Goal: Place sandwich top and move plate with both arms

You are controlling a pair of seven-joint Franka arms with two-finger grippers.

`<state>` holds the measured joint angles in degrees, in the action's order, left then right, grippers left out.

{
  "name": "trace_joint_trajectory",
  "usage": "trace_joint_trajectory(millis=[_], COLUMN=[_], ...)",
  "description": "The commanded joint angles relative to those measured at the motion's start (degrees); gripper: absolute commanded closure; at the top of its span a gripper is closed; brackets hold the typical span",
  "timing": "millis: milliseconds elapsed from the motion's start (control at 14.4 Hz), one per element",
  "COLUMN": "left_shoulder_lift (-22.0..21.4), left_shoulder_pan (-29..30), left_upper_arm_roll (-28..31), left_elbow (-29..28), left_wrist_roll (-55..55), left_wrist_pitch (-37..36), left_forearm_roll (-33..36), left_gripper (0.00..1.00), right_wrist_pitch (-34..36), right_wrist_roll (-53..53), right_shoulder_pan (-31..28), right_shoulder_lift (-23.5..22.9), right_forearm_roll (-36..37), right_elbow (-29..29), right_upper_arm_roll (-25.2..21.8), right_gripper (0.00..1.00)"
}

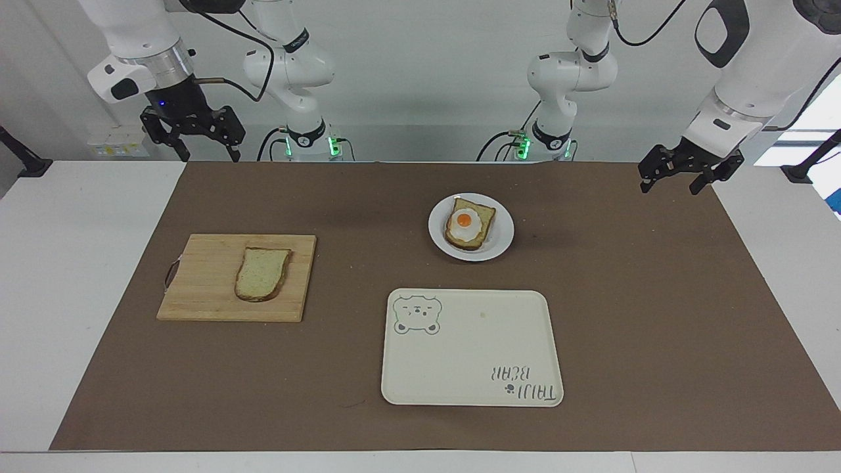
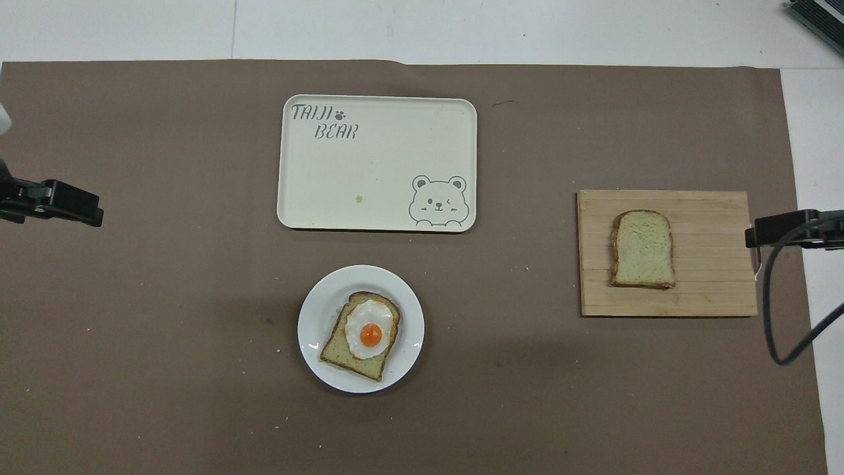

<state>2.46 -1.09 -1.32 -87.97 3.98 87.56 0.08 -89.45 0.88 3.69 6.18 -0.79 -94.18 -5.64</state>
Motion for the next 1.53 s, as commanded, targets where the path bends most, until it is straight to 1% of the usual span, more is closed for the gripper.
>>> trace_joint_trajectory(millis=[0, 833, 1110, 1319, 1457], left_shoulder_lift=[-0.6, -0.7, -0.6, -0.6, -0.6], left_shoulder_pan=[0.5, 0.5, 0.5, 0.4, 0.4], left_upper_arm_roll=[-0.2, -0.2, -0.2, -0.2, -0.2], left_elbow=[-0.4, -0.4, -0.4, -0.4, -0.4], left_wrist_roll=[-0.5, -0.5, -0.5, -0.5, -0.5], left_wrist_pitch=[-0.5, -0.5, -0.5, -0.5, -0.5], left_forearm_roll=[-0.3, -0.3, -0.3, -0.3, -0.3], left_gripper=[0.00, 0.00, 0.00, 0.00, 0.00], right_wrist_pitch=[0.5, 0.0, -2.0, -4.1, -4.2], right_wrist_roll=[-1.3, -1.1, -1.3, -1.1, -1.1], right_shoulder_pan=[-1.0, -1.1, -1.0, -1.1, -1.0], right_shoulder_lift=[-0.4, 0.6, 0.5, -0.1, -0.1], right_forearm_roll=[-0.4, -0.4, 1.7, 1.7, 1.7], right_elbow=[0.8, -0.8, -0.9, -0.9, -0.9], right_upper_arm_roll=[0.2, -0.4, -0.3, -0.3, -0.2], right_gripper=[0.00, 0.00, 0.00, 0.00, 0.00])
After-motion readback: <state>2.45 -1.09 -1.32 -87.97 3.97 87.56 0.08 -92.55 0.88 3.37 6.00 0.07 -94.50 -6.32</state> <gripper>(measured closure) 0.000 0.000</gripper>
